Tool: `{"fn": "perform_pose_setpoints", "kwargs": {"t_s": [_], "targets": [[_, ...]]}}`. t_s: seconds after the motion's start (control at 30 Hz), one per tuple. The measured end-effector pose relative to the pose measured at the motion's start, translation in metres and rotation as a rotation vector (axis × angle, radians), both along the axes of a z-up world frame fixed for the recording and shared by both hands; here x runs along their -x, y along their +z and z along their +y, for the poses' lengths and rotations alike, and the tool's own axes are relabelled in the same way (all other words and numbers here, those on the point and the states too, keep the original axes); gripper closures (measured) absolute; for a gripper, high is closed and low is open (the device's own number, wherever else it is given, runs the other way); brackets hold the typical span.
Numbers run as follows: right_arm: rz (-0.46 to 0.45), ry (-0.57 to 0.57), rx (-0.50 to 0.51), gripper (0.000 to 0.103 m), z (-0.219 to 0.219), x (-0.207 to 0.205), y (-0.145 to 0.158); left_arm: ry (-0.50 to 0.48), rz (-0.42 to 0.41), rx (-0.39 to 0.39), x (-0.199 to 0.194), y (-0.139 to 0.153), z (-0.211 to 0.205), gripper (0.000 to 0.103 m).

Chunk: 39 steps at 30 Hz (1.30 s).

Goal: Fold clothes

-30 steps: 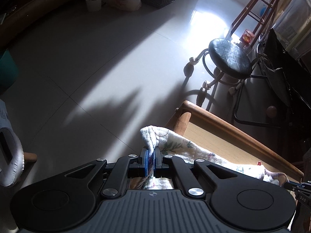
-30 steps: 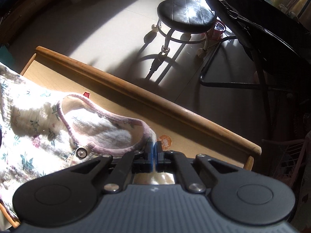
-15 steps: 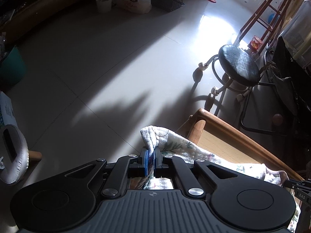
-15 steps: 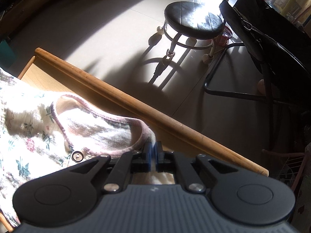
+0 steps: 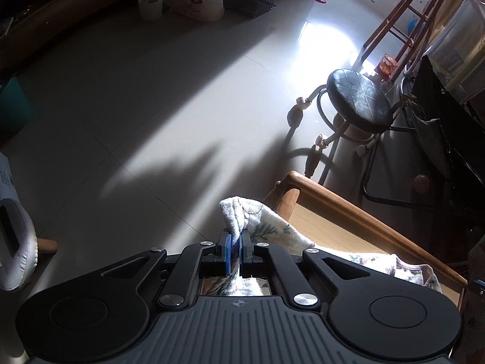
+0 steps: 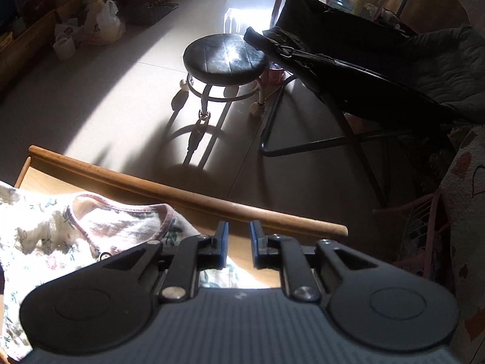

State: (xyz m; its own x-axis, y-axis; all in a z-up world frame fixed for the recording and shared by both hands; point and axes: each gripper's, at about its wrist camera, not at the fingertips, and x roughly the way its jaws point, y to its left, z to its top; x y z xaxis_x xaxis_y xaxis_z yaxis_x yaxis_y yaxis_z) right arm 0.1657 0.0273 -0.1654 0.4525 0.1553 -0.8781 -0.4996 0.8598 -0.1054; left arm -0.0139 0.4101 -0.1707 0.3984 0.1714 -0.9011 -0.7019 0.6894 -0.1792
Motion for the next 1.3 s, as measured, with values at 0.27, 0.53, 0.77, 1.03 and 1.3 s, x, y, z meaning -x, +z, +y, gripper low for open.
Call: {"fn": "perform_pose_setpoints", "kwargs": {"t_s": [0.27,0.53,0.77,1.03,1.3], "targets": [[0.089,-0.157,-0.046,0.088,-0.049,0.078,0.037,-0.064,-0.017,0.038,0.001,0.019,-0.012,0.099],[0.107,-0.280,-0.103,0.088,-0.068,0.144,0.058,-0.204,-0.046,0.102,-0.006,0.039,-0.045,0.099],[0.097,-0.352,-0.129,0.088,-0.079,0.162,0.064,-0.296,-0.059,0.170,-0.024,0.038,-0.095,0.099],[0.139,-0.270,-0.131,0.088,-0.096,0.149,0.049,-0.330,-0.030,0.153,-0.037,0.024,-0.177,0.099],[0.236,-0.131,-0.142,0.088,-0.118,0.120,0.021,-0.253,0.045,0.130,-0.044,-0.003,-0.234,0.099]]}}
